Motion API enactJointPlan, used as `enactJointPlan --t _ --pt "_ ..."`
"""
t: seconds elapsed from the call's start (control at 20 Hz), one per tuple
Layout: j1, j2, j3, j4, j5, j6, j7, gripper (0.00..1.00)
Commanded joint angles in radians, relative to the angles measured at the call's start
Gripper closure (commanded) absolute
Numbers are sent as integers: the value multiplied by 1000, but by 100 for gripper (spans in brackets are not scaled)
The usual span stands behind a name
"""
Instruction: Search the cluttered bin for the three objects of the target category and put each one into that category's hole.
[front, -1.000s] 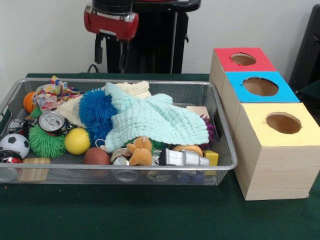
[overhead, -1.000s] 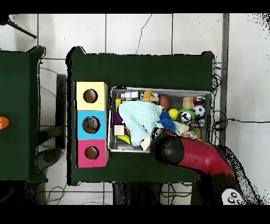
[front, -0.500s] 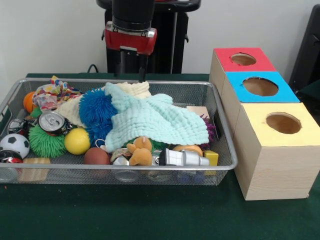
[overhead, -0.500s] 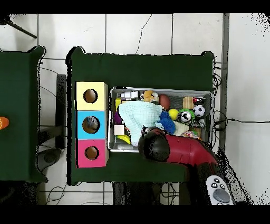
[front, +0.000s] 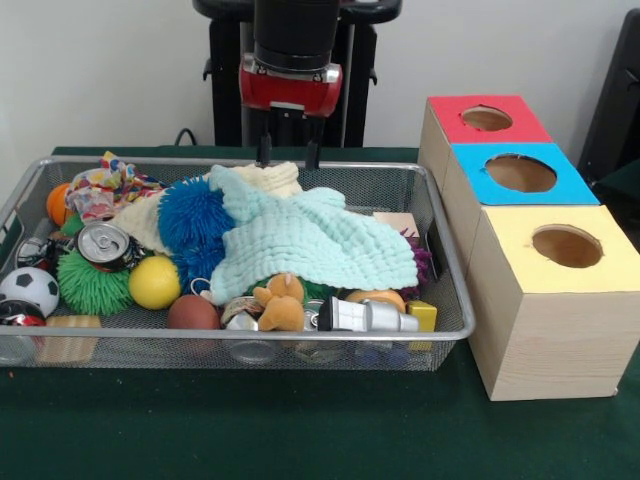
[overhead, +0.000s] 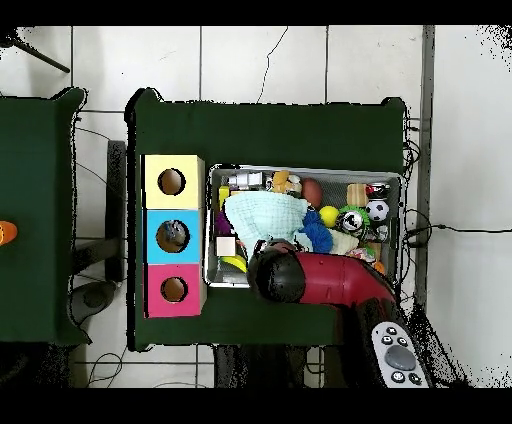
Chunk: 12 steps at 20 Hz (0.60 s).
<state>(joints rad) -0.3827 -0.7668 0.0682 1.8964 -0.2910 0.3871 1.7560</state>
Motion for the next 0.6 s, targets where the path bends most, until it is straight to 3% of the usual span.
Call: enactJointPlan --t 0.05,0.3,0.6 --pt "-4 71 81 13 -50 -70 40 0" --pt "-21 162 64 -8 -109 -183 35 0" --pt "-82 220 121 -39 -145 -273 22 0"
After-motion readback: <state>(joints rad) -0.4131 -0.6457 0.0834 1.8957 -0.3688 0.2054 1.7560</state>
